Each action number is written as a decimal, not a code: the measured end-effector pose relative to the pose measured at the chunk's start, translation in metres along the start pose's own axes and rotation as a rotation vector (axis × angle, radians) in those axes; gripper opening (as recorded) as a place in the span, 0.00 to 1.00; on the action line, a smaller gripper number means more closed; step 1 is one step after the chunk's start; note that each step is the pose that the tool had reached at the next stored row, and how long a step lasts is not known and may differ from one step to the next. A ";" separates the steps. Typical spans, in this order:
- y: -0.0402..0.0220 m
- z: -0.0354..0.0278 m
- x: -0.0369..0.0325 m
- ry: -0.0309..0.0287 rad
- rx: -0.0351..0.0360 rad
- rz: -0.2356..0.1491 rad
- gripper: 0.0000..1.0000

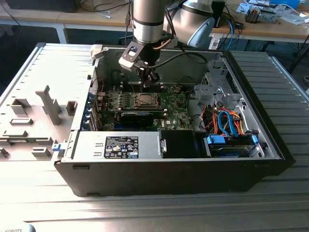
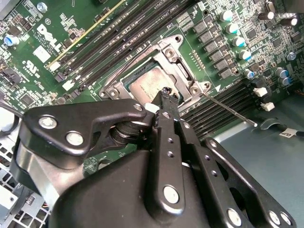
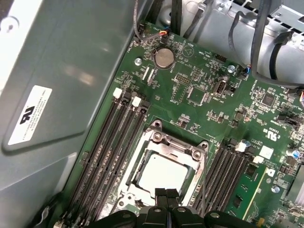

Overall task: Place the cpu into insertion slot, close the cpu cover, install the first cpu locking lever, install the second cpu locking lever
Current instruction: 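Install the first cpu locking lever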

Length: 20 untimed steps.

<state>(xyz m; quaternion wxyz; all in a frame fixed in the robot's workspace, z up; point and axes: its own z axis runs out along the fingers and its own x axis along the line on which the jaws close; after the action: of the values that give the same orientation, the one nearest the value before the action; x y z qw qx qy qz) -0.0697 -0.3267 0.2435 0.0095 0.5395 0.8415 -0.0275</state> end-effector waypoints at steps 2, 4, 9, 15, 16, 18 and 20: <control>0.0000 0.0000 0.0000 -0.0003 -0.0003 -0.007 0.11; 0.0000 0.0000 0.0000 -0.0006 -0.0007 -0.016 0.11; 0.0000 0.0000 0.0000 -0.0012 -0.0014 -0.032 0.11; 0.0000 0.0000 0.0000 -0.0021 -0.0026 -0.057 0.11; 0.0000 0.0000 0.0000 -0.0023 -0.0029 -0.063 0.11; 0.0000 0.0000 0.0000 -0.0026 -0.0034 -0.073 0.11; 0.0000 0.0000 0.0000 -0.0029 -0.0036 -0.081 0.11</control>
<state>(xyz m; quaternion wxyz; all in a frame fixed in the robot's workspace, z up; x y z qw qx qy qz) -0.0697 -0.3267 0.2435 0.0105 0.5051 0.8626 -0.0271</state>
